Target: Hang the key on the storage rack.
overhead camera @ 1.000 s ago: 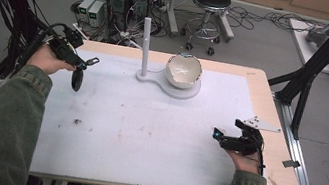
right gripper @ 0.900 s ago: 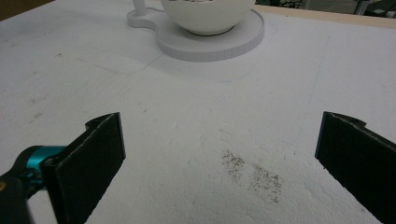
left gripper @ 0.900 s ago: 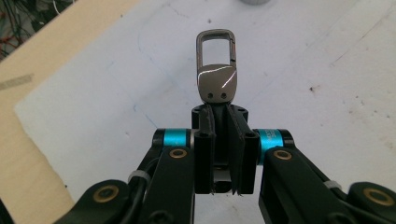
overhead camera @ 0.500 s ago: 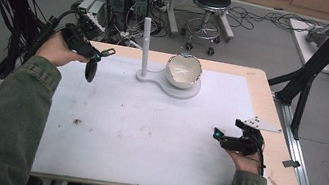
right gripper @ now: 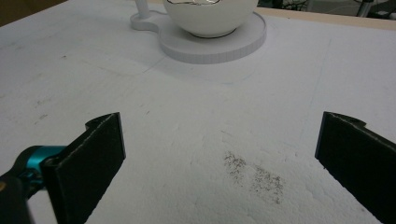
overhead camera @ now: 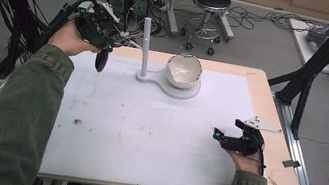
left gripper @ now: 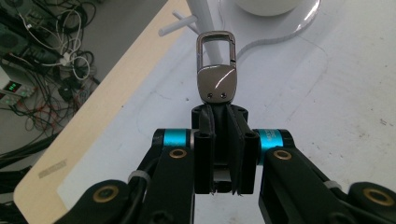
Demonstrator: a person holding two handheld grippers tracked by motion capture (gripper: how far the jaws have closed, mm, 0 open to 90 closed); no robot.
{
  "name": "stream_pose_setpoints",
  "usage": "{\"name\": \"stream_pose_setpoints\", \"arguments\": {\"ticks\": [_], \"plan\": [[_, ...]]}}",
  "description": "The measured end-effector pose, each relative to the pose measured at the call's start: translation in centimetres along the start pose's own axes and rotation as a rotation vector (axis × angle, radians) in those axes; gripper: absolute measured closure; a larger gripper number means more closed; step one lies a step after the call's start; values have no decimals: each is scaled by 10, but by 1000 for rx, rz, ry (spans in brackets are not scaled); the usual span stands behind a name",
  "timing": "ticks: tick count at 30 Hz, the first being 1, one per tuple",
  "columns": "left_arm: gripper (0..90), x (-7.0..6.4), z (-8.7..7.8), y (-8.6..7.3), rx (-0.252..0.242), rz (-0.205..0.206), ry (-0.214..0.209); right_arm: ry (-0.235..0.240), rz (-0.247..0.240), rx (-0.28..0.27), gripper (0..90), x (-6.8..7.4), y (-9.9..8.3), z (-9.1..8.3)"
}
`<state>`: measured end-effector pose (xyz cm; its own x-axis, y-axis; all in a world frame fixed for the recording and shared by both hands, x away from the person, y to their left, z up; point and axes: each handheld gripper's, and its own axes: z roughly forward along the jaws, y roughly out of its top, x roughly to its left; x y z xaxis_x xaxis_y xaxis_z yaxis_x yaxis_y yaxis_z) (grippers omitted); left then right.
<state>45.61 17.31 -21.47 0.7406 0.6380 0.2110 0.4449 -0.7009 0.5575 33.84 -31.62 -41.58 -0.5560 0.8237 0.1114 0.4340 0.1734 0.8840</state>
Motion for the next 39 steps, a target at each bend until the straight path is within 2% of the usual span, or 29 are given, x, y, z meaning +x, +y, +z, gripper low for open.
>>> {"name": "stream_pose_setpoints", "arguments": {"ticks": [8,15,18,22,26,30,34,39], "plan": [[815,-2,-2,19,-44,24,-8,2,3,4,5,1,0,0],[815,2,-2,33,-69,27,15,8,0,5,5,0,0,1],[815,2,0,37,-88,18,4,9,-2,4,5,0,0,1],[815,-2,5,43,-81,35,2,12,-1,8,5,1,0,1],[815,-7,9,47,-105,47,-13,13,-1,5,5,0,0,1],[815,-12,18,49,-83,64,-19,16,1,9,5,1,0,1],[815,-12,26,49,-66,63,-13,17,2,8,5,1,0,1],[815,-12,28,49,-52,72,-3,21,0,9,5,0,0,1]]}}
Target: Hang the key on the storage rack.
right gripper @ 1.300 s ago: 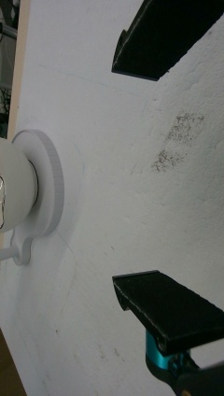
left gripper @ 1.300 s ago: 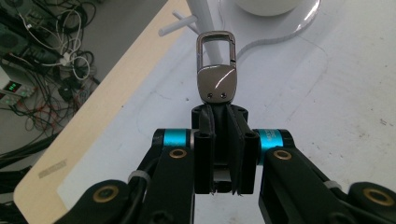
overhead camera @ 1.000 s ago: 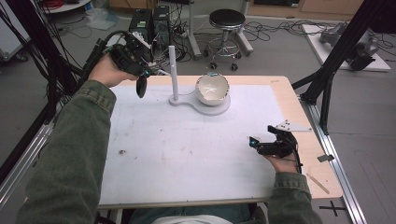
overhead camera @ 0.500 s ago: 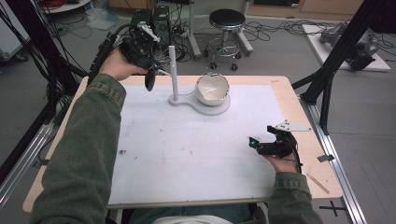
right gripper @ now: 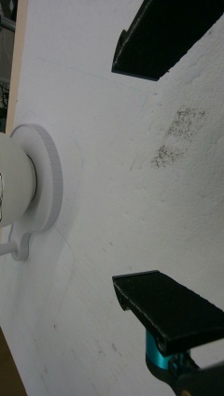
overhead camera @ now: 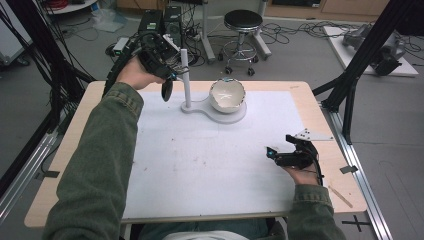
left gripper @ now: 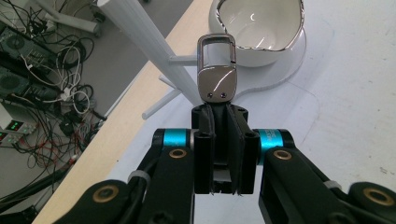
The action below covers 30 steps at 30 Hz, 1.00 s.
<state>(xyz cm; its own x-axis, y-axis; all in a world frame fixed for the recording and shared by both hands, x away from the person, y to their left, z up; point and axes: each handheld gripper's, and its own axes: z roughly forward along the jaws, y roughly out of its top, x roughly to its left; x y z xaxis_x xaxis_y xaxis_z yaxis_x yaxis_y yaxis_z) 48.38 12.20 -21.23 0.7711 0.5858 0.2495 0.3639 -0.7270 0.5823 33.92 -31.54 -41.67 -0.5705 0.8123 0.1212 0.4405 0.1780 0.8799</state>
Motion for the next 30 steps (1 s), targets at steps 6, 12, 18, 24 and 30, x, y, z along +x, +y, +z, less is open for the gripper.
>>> {"name": "stream_pose_setpoints", "arguments": {"ticks": [6,12,18,24,30], "plan": [[814,0,7,-1,25,22,21,0,-2,-1,5,0,0,0],[813,-1,15,-4,36,18,45,-6,-3,-1,5,0,0,0],[813,1,21,-4,50,13,40,-7,-4,6,5,1,0,2],[812,4,27,-6,56,-12,21,-5,-4,2,5,1,0,1],[704,6,28,-7,55,-110,-35,-6,-6,4,5,1,0,2]]}}
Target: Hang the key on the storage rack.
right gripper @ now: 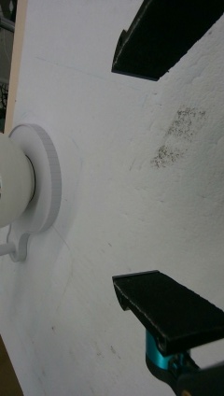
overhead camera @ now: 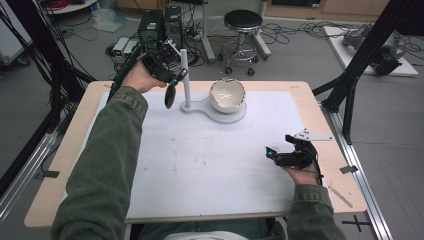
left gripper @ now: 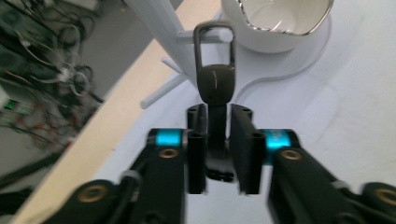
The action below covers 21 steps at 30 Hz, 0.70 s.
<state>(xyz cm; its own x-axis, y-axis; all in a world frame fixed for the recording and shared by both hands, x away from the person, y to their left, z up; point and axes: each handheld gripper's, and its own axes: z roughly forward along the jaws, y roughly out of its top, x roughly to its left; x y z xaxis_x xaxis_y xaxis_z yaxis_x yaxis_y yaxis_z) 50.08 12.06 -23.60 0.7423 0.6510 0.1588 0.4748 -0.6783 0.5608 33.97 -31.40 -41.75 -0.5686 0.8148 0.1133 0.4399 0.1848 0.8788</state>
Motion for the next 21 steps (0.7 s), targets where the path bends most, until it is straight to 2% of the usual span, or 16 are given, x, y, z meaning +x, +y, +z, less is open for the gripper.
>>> {"name": "stream_pose_setpoints", "arguments": {"ticks": [4,9,10,16,21], "plan": [[539,1,-1,-2,21,-28,-38,-3,-4,8,5,1,0,1],[346,-1,0,-8,24,-28,-16,-3,-1,3,5,1,0,0],[343,-2,0,-9,21,-23,-17,-2,1,4,5,1,0,0],[192,-8,3,-19,32,11,-2,-3,-5,1,5,1,0,0],[125,-11,8,-32,44,13,-42,-2,-2,8,5,2,0,0]]}}
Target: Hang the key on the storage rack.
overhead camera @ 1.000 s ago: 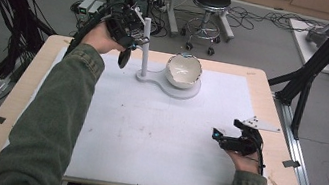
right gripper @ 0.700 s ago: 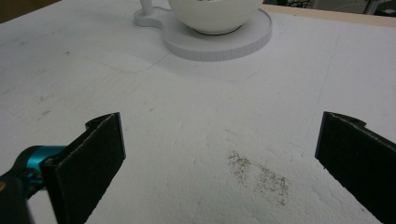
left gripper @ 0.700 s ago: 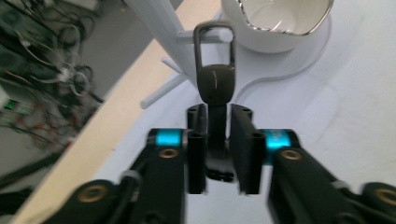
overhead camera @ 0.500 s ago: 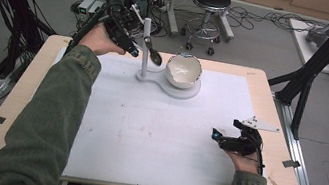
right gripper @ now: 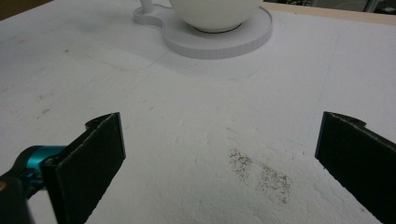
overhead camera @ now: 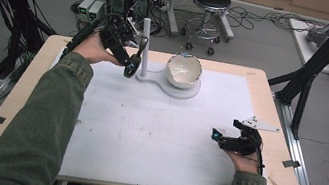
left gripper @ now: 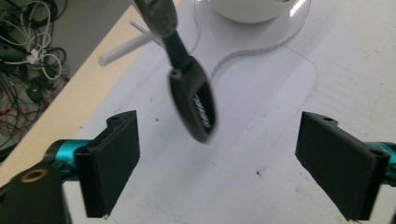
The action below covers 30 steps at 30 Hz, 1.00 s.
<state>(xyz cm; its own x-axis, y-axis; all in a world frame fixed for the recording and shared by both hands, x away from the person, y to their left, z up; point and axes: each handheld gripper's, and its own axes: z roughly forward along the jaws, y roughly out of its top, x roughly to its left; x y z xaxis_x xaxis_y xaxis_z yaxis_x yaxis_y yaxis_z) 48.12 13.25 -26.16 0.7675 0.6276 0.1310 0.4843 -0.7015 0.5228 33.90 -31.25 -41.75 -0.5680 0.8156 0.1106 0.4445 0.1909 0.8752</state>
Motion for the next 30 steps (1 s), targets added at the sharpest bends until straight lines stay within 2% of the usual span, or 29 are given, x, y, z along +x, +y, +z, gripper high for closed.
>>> {"name": "stream_pose_setpoints", "arguments": {"ticks": [7,11,17,21,30], "plan": [[99,3,5,-24,-15,-51,-16,-2,2,1,5,0,0,0],[97,1,7,-36,-29,-62,-30,-2,3,4,5,1,0,0],[91,-6,9,-50,-53,-51,-39,-4,0,8,5,1,0,0],[91,-10,12,-59,-34,-32,-42,-6,3,9,5,2,0,0],[91,-22,16,-85,-43,-32,-24,-7,-1,10,5,2,-1,0]]}}
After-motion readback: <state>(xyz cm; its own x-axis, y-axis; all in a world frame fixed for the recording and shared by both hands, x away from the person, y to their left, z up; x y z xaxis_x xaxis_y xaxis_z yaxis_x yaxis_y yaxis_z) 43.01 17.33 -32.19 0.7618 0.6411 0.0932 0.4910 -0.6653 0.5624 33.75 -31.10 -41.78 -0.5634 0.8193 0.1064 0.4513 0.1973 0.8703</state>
